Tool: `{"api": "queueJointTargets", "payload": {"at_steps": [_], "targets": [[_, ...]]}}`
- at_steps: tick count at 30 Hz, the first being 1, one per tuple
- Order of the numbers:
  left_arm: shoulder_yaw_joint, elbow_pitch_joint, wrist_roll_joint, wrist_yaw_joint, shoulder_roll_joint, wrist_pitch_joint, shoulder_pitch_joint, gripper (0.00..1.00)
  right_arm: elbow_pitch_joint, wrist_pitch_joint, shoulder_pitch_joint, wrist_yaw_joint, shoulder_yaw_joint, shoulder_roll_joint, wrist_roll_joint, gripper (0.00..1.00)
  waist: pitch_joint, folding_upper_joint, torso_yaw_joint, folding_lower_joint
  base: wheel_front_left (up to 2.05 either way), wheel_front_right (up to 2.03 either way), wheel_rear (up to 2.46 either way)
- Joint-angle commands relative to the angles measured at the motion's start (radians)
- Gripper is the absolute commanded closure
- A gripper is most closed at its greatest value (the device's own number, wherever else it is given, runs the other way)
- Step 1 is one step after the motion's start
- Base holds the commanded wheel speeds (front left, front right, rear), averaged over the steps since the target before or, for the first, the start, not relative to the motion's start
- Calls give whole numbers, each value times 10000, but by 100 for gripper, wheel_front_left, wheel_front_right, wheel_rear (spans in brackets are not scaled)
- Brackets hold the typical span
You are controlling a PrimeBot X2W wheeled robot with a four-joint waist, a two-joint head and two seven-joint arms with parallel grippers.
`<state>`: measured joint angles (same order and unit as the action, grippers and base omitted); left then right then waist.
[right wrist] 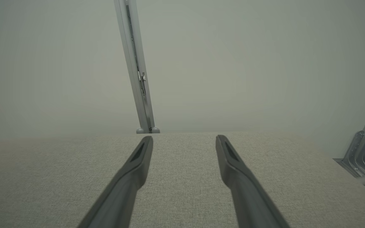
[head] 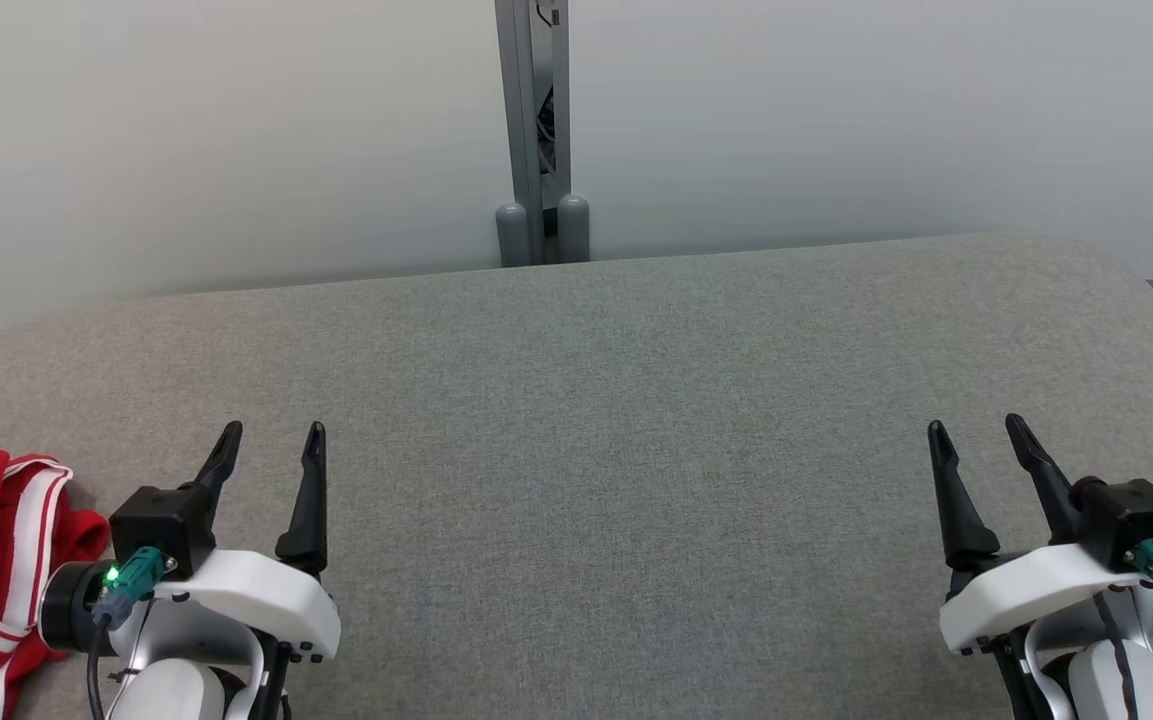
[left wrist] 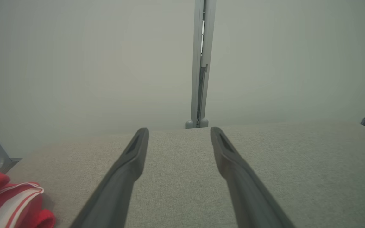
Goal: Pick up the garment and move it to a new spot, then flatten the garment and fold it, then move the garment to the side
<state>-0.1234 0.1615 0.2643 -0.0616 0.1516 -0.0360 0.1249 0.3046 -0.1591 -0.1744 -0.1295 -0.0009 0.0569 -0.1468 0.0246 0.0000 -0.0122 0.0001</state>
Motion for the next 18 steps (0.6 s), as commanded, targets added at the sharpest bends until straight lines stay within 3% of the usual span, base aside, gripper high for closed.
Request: {"api": "queueJointTargets", "payload": {"at_steps": [1, 18], "targets": [[40, -109, -206, -58, 76, -32, -139, 0, -25, -124, 60, -20, -34, 13, 202, 0, 8, 0, -2, -1, 0, 0, 0], [-10, -325, -772, -248, 139, 147, -405, 0, 111, -367, 160, -20, 75, -27, 714, 0, 97, 0, -67, -1, 0, 0, 0]]}}
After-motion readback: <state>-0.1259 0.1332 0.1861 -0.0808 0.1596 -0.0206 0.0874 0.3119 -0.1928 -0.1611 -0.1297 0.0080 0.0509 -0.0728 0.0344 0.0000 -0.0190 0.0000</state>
